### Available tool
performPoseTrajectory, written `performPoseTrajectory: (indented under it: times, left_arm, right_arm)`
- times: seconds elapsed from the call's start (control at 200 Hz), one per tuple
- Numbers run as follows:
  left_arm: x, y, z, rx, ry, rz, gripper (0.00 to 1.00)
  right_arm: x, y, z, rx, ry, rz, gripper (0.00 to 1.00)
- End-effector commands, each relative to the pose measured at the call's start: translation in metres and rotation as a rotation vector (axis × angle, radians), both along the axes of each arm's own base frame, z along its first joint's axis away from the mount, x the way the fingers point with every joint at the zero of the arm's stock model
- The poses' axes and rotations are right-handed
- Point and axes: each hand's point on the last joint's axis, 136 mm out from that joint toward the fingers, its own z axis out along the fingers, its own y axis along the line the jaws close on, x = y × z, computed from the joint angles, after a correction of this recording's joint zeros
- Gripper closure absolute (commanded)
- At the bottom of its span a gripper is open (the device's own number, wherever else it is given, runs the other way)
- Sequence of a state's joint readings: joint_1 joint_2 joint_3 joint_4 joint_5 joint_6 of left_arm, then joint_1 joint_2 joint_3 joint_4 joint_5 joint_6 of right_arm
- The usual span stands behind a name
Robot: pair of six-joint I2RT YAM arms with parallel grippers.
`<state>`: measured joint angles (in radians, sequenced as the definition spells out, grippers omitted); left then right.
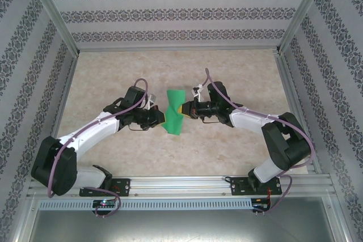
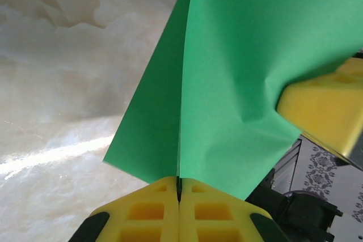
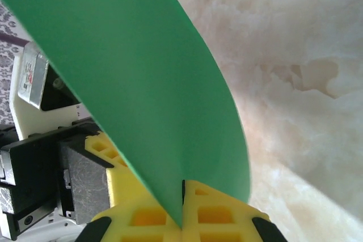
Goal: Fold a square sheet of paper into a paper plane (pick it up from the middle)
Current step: Place a square sheet of paper at the center of the table.
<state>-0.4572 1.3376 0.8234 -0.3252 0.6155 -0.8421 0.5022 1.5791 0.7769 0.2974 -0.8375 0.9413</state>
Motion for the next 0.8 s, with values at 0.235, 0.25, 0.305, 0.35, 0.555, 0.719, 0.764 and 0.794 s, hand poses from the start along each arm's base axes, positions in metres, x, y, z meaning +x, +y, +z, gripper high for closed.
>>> performPoseTrajectory:
  times: [0.235, 0.25, 0.305, 0.35, 0.555, 0.719, 0.764, 0.794]
  left_arm:
    - [0.011, -0.016, -0.012, 0.014, 0.002, -0.049, 0.92]
    - [0.011, -0.017, -0.014, 0.015, 0.006, -0.052, 0.92]
    - [0.011, -0.020, -0.018, 0.017, 0.017, -0.058, 0.92]
    - [0.011, -0.022, -0.022, 0.020, 0.027, -0.063, 0.92]
    - [0.012, -0.037, -0.036, 0.035, 0.046, -0.073, 0.92]
    - [0.010, -0.045, -0.053, 0.048, 0.074, -0.078, 0.92]
    - [0.010, -0.046, -0.057, 0.052, 0.082, -0.076, 0.92]
    - [0.010, -0.046, -0.059, 0.056, 0.084, -0.073, 0.92]
  right_arm:
    - [-0.003, 0.000, -0.042, -0.112, 0.006, 0.046, 0.93]
    - [-0.002, -0.001, -0.044, -0.116, 0.006, 0.045, 0.93]
    - [-0.002, -0.002, -0.051, -0.132, 0.011, 0.047, 0.93]
    - [-0.001, -0.004, -0.056, -0.149, 0.016, 0.048, 0.92]
    - [0.003, -0.019, -0.074, -0.251, 0.013, 0.038, 0.84]
    - [0.006, -0.031, -0.081, -0.338, 0.008, 0.036, 0.78]
    - [0.006, -0.035, -0.083, -0.364, 0.008, 0.034, 0.76]
    - [0.006, -0.038, -0.086, -0.386, 0.007, 0.033, 0.74]
